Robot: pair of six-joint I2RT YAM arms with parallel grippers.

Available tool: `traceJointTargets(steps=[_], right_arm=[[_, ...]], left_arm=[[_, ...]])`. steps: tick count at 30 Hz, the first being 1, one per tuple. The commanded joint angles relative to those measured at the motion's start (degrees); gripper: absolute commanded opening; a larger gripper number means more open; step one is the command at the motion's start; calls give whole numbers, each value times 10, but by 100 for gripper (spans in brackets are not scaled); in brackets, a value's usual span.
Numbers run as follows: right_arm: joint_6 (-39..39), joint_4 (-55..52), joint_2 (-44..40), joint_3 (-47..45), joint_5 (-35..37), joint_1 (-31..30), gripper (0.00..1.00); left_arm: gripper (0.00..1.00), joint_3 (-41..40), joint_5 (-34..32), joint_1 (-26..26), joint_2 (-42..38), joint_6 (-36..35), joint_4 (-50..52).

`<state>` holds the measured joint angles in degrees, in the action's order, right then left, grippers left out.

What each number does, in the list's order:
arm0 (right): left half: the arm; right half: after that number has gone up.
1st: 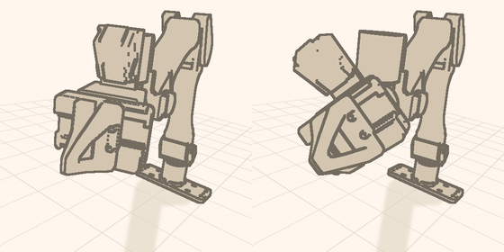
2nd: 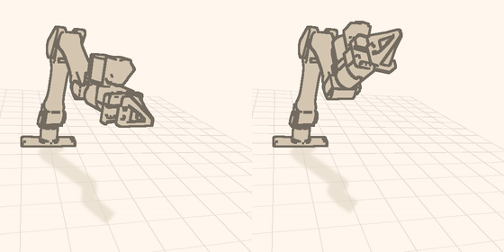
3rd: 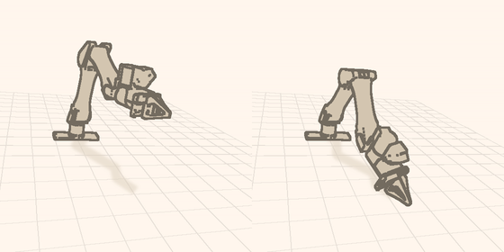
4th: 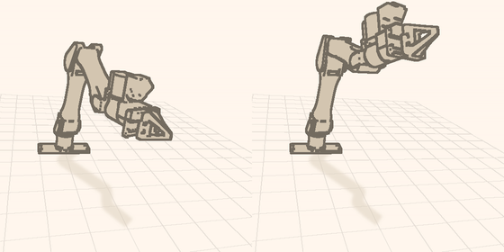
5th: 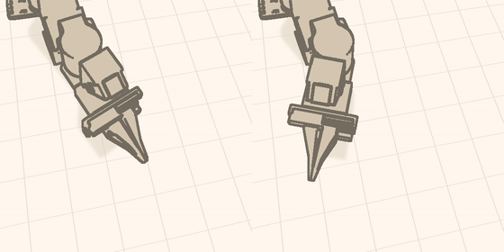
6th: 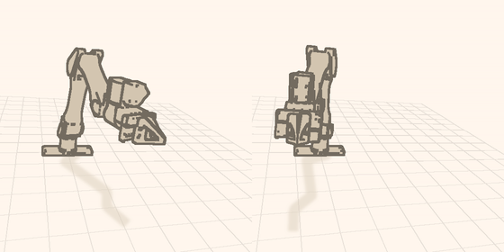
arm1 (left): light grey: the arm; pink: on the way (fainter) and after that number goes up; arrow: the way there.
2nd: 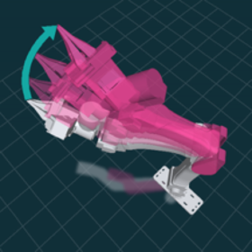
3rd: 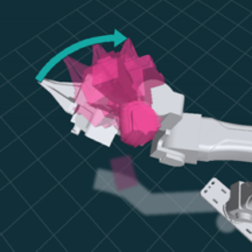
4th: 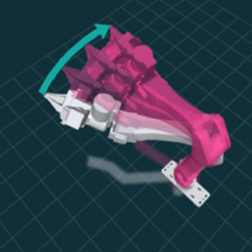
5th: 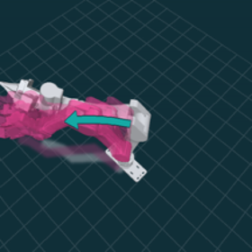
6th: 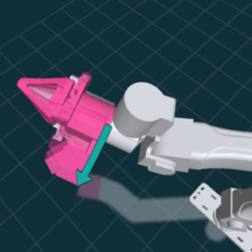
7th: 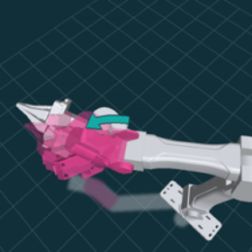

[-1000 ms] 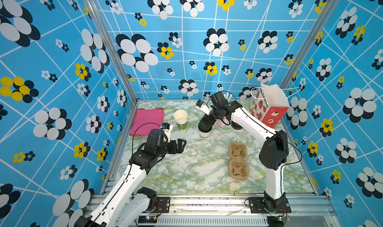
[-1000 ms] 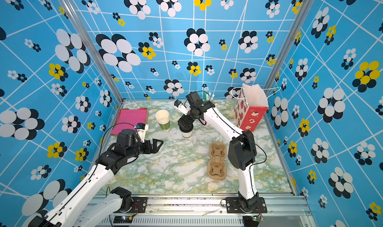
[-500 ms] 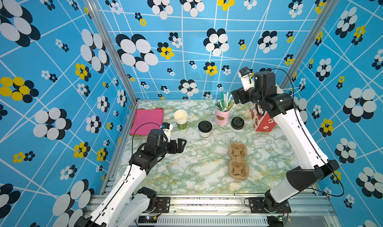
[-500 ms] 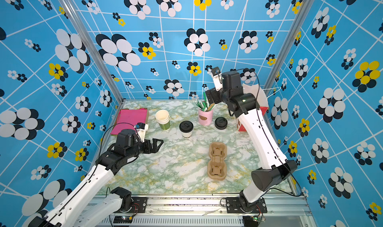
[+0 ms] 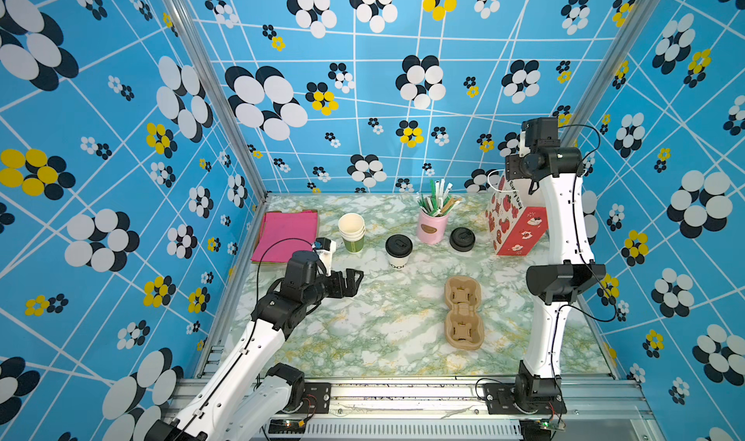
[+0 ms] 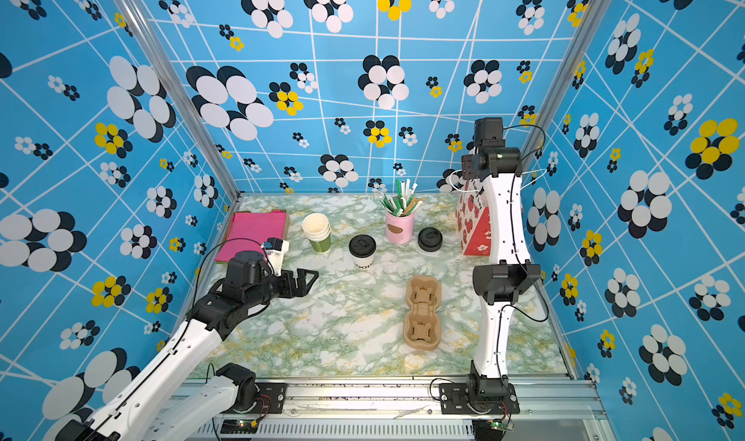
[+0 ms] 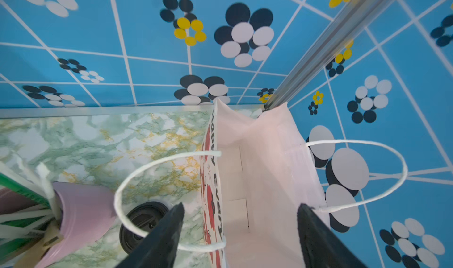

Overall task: Pack a coffee takeout order
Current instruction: Pick up the takeout bag from the top-right of the table.

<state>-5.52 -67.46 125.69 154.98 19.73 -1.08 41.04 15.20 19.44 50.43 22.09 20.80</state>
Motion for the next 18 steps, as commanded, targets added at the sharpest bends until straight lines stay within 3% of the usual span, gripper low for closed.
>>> traceJointTargets(steps=[1, 9, 18], right_arm=[[4, -33, 16, 7, 10, 4, 65], [-14, -18, 52, 4, -3, 7, 52], [-38, 11, 70, -9, -15, 8, 27]], left_arm=[[99, -11, 10, -6, -4, 9, -6], [99, -11, 11, -7, -3, 10, -6], [99, -10, 8, -8, -5, 10, -1]])
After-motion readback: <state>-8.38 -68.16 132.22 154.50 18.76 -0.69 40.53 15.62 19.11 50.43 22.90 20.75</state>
